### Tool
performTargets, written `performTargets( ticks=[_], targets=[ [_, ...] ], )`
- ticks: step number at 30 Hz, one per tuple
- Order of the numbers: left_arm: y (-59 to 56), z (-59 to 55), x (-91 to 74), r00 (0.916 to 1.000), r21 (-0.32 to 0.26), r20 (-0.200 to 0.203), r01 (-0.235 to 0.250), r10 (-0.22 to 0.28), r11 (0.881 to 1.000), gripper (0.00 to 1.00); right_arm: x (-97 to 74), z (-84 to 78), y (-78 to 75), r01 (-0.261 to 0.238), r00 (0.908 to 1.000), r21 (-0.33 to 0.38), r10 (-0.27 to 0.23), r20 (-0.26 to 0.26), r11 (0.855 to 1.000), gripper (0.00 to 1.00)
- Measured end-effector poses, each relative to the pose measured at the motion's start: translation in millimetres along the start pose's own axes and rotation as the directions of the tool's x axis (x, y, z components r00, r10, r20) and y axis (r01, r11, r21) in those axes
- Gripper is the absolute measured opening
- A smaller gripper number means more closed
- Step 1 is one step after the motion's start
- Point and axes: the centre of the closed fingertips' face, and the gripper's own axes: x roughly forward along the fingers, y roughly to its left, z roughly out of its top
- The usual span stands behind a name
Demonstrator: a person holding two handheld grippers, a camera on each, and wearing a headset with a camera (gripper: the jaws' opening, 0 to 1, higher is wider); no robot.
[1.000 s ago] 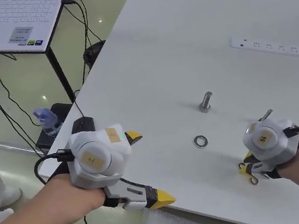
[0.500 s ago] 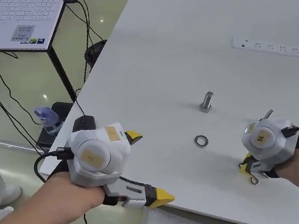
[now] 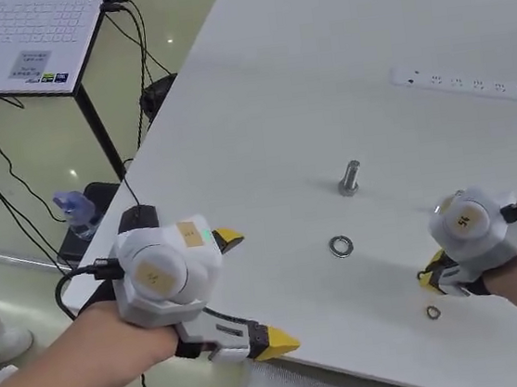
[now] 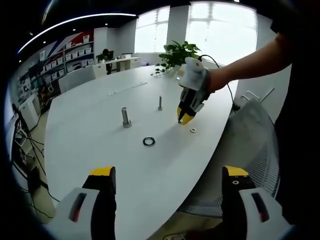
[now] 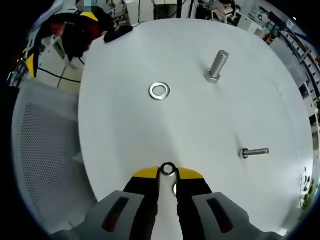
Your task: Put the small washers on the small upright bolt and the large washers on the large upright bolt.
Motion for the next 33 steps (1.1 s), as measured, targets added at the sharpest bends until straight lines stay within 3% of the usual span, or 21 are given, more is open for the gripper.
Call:
performTargets(
  ticks=[7, 17, 24, 33],
  targets=[
    [-0.1, 6.0, 3.8, 1.0000, 0.003, 0.006, 0.003, -0.003, 1.000, 0.88, -13.0, -9.9, -17.5, 0.019, 0.9998, 0.020, -0.019, -0.003, 1.000, 0.13],
    [-1.5, 10.9, 7.4, 1.0000, -0.002, 0.003, 0.008, -0.008, 1.000, 0.87, -32.0, -30.7, -57.8, 0.065, 0.9977, 0.053, -0.064, -0.024, 0.996, 0.13],
    [-1.2, 11.6, 9.7, 1.0000, 0.005, 0.003, 0.005, -0.005, 1.000, 0.88, -46.3, -29.1, -67.8, 0.084, 0.9963, 0.073, -0.083, -0.022, 0.994, 0.13],
    [-1.9, 10.1, 11.5, 1.0000, 0.005, -0.006, 0.008, -0.008, 1.000, 0.89, -57.4, -15.9, -85.4, 0.101, 0.9949, 0.072, -0.100, -0.011, 0.992, 0.13]
  ],
)
